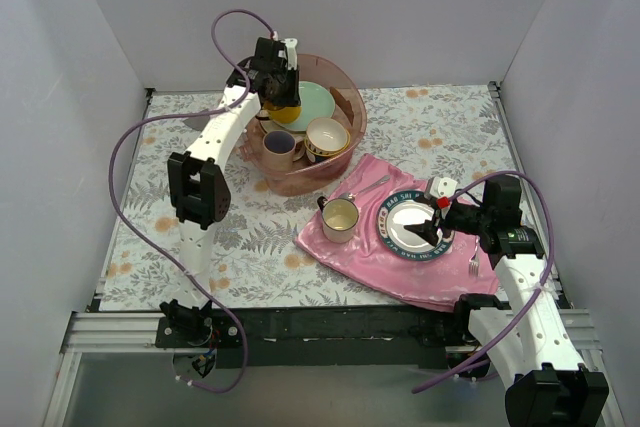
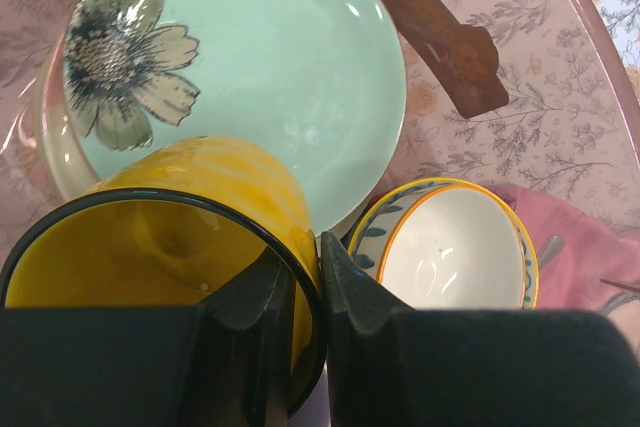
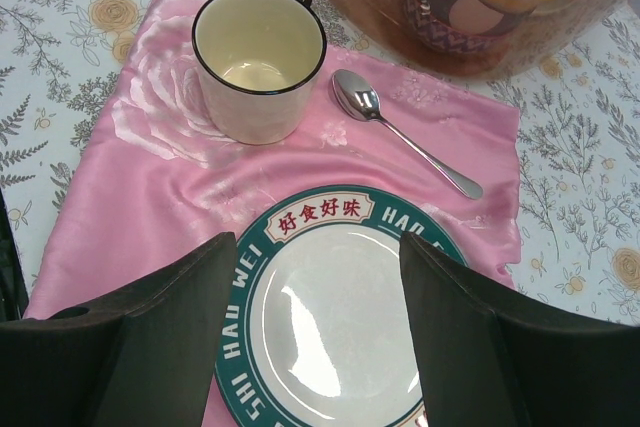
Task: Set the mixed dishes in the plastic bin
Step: Place the cup in the plastic bin.
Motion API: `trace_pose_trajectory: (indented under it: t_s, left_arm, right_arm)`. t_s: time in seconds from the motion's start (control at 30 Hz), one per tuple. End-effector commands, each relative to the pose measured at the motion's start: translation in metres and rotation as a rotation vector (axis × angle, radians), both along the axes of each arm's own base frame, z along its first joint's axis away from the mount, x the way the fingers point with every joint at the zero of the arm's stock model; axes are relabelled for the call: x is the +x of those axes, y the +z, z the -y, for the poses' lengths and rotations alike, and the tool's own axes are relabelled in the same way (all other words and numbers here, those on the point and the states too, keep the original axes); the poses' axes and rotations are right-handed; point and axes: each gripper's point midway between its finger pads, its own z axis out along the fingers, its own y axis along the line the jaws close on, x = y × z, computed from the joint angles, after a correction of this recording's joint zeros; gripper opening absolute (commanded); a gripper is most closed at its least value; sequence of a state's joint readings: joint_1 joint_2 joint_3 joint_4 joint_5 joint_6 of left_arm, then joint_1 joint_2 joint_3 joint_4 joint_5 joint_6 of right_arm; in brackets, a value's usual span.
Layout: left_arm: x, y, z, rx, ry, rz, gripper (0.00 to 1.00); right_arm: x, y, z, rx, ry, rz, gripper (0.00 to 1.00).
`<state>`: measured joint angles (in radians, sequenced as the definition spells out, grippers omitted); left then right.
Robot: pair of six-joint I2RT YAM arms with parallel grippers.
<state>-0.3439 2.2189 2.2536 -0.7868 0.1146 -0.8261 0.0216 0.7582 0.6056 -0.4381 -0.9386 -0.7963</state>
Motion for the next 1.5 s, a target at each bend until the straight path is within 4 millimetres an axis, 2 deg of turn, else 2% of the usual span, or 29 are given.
trace_pose_trajectory:
  t_s: [0.0,0.27,0.43,0.53,0.67,0.97,1.1,1.23,1.47]
  left_arm:
    - [0.014,0.043,0.013,0.025,-0.045,0.159,0.0]
    - [0.025,0.016,0.017,0.088,-0.05,0.152,0.01]
    - [0.027,0.007,0.022,0.101,-0.052,0.145,0.07]
    - [0.027,-0.003,0.024,0.107,-0.054,0.13,0.11]
    - [0.027,-0.012,0.028,0.114,-0.053,0.119,0.22]
    - [0.027,-0.015,0.032,0.109,-0.054,0.114,0.34]
    - [0.029,-0.004,0.026,0.117,-0.016,0.135,0.43]
    - [0.028,0.02,0.024,0.088,0.016,0.173,0.59]
    - [0.014,0.082,0.021,-0.002,0.053,0.28,0.83]
  right_arm:
    - [-0.001,0.005,-0.002,0.01,0.02,0.027,0.74]
    - [-0.001,0.005,-0.003,0.014,0.024,0.026,0.74]
    - [-0.001,0.005,-0.002,0.013,0.022,0.024,0.74]
    - [-0.001,0.005,-0.002,0.013,0.022,0.024,0.74]
    - [-0.001,0.005,-0.002,0.012,0.021,0.024,0.74]
    - [-0.001,0.006,-0.002,0.012,0.021,0.027,0.74]
    - [0.0,0.006,-0.002,0.01,0.019,0.029,0.74]
    - [0.0,0.005,-0.002,0.008,0.016,0.026,0.74]
    - [0.001,0.006,0.0,0.004,0.005,0.032,0.74]
